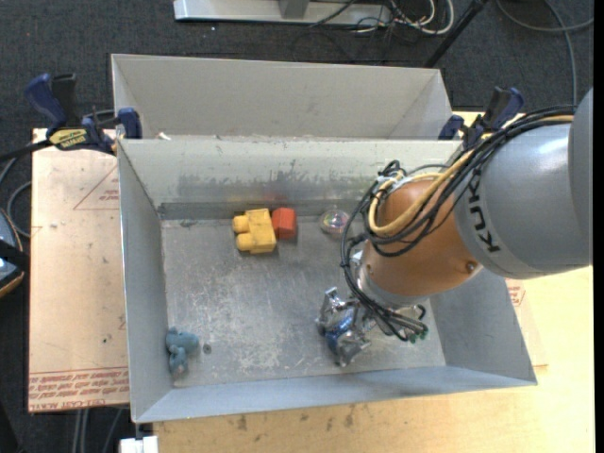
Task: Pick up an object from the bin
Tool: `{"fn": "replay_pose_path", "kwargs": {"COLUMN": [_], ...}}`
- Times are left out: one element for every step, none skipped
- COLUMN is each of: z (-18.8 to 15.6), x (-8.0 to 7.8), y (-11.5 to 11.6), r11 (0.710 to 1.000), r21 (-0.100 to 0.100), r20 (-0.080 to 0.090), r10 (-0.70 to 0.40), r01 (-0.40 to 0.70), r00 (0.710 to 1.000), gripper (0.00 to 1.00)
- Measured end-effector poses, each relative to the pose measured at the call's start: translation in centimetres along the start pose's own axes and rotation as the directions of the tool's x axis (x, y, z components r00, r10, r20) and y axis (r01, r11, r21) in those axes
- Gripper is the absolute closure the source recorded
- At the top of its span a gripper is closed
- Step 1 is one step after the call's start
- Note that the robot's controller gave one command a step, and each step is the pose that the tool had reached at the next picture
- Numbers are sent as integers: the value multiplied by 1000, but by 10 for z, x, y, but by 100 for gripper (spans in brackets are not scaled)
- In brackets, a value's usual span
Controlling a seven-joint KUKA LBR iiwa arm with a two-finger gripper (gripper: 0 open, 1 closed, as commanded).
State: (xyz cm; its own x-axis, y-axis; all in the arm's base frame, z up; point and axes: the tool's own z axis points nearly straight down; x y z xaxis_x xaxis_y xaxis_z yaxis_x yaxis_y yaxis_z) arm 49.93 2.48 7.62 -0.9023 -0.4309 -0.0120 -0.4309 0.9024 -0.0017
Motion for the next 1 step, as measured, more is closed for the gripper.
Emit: {"fn": "replay_pose_path", "kwargs": {"z": [-161], "x": [-4], "y": [7], "r11": [971], "r21": [-1], "r20": [-4], "r10": [-237], "r01": [237], "r00": [971], "gripper": [100]}}
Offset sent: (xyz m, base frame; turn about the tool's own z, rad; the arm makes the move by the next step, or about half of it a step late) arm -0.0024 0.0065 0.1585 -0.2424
